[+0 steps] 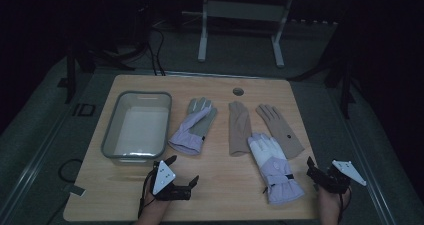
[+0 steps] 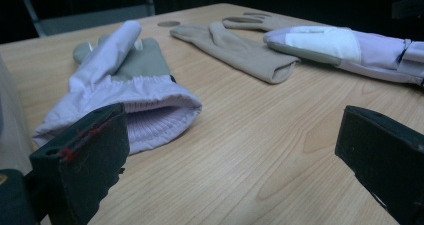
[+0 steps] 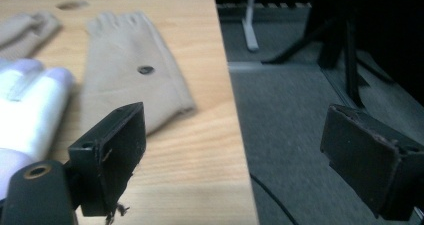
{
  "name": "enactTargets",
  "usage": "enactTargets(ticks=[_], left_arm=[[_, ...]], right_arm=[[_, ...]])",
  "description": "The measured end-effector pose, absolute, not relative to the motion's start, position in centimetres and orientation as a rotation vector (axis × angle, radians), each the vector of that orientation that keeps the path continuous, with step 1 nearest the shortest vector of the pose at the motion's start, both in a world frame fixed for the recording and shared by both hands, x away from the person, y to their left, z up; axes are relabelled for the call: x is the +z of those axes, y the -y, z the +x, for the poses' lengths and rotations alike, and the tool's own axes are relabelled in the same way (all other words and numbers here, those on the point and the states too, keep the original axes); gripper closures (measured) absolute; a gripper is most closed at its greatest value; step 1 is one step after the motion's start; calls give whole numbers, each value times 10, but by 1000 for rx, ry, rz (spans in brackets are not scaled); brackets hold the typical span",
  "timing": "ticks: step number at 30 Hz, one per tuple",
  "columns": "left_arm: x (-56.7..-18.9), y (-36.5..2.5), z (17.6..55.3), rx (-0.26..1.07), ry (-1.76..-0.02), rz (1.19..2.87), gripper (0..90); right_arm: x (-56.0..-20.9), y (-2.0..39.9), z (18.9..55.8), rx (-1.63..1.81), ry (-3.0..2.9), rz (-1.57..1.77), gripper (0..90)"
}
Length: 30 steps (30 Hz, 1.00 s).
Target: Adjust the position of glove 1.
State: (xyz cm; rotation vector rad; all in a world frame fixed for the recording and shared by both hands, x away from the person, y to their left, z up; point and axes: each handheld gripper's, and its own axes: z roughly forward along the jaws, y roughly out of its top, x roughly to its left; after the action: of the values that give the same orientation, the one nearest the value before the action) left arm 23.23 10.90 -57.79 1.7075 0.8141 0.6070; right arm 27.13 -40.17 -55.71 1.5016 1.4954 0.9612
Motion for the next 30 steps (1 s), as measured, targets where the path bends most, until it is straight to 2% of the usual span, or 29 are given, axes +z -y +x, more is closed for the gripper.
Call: enactTargets(ticks=[3, 21, 30], left_arm=[[-578, -110, 233, 575, -818, 1695, 12], [-578, -112, 232, 583, -840, 1673, 12], [-578, -113, 231, 572, -827, 1671, 12]], right_arm=[[-558, 401, 273, 942, -1500, 1514, 109], [-554, 403, 281, 904, -1569, 1548, 109], [-517, 402, 286, 984, -1519, 1516, 108]])
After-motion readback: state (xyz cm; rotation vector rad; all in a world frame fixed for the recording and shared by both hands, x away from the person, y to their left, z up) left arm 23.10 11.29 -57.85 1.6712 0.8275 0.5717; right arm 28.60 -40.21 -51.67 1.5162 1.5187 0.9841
